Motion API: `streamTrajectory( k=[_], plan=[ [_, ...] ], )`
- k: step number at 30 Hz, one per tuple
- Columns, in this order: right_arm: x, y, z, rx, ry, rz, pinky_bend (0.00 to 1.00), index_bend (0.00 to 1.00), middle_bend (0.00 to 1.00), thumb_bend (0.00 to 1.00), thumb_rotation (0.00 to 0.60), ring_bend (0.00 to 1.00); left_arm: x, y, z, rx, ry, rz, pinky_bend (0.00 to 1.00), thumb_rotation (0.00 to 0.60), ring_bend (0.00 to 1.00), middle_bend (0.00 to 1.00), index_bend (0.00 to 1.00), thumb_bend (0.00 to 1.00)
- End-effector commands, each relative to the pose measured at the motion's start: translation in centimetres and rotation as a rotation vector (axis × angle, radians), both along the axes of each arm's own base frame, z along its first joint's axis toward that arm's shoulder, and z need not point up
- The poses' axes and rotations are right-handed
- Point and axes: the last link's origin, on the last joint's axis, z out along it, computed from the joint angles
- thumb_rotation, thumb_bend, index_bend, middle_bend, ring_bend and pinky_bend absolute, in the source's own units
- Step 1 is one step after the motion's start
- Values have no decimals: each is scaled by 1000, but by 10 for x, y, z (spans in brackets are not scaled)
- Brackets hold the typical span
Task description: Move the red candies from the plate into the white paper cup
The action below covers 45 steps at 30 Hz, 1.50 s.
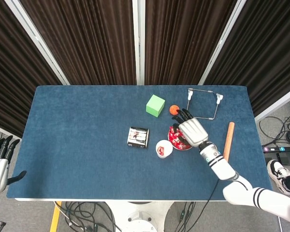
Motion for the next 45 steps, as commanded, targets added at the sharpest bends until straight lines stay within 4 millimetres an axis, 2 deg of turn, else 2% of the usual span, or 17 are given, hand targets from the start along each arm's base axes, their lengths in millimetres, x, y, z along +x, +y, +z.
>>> streamTrajectory(
  k=[1, 7, 10, 14, 16, 22, 25, 30, 35, 45],
  plan=[
    [6, 7, -3, 30, 9, 33, 33, 574, 199, 356, 600, 0, 0, 0, 0, -1, 1, 0, 89, 600, 83, 136, 162, 0],
    [14, 17, -28, 93, 48, 73, 32, 552, 194, 355, 600, 0, 0, 0, 0, -2, 2, 1, 89, 600, 83, 136, 162, 0],
    [17, 19, -34, 104, 58, 88, 32, 506, 189, 332, 600, 0, 0, 1, 0, -3, 1, 1, 89, 600, 83, 136, 162, 0],
    [17, 18, -33, 94, 44, 77, 26, 389, 183, 110, 600, 0, -1, 0, 0, -3, -4, 5, 89, 600, 83, 136, 162, 0],
    [14, 13, -26, 67, 34, 60, 26, 376, 183, 92, 600, 0, -2, -1, 0, -2, -4, 7, 89, 600, 83, 136, 162, 0],
    [-1, -6, -6, 8, 18, -39, 26, 375, 186, 92, 600, 0, -2, 0, 0, -2, -6, 3, 89, 600, 83, 136, 162, 0],
    [-11, -21, -5, -9, 52, -93, 25, 373, 190, 96, 600, 0, -1, 0, -1, -2, -6, -3, 90, 600, 83, 136, 162, 0],
    [-19, -42, -19, 0, 146, -144, 26, 372, 186, 119, 600, 0, 0, 0, -1, -4, -5, -3, 90, 600, 83, 136, 162, 0],
    [-14, -58, -38, 13, 203, -167, 26, 373, 180, 147, 600, 0, 0, -1, 0, -2, -4, 0, 90, 600, 83, 136, 162, 0],
    [-3, -70, -67, 31, 274, -169, 26, 386, 185, 188, 600, 0, -2, -4, 1, 6, -3, 12, 89, 600, 83, 136, 162, 0]
  ],
)
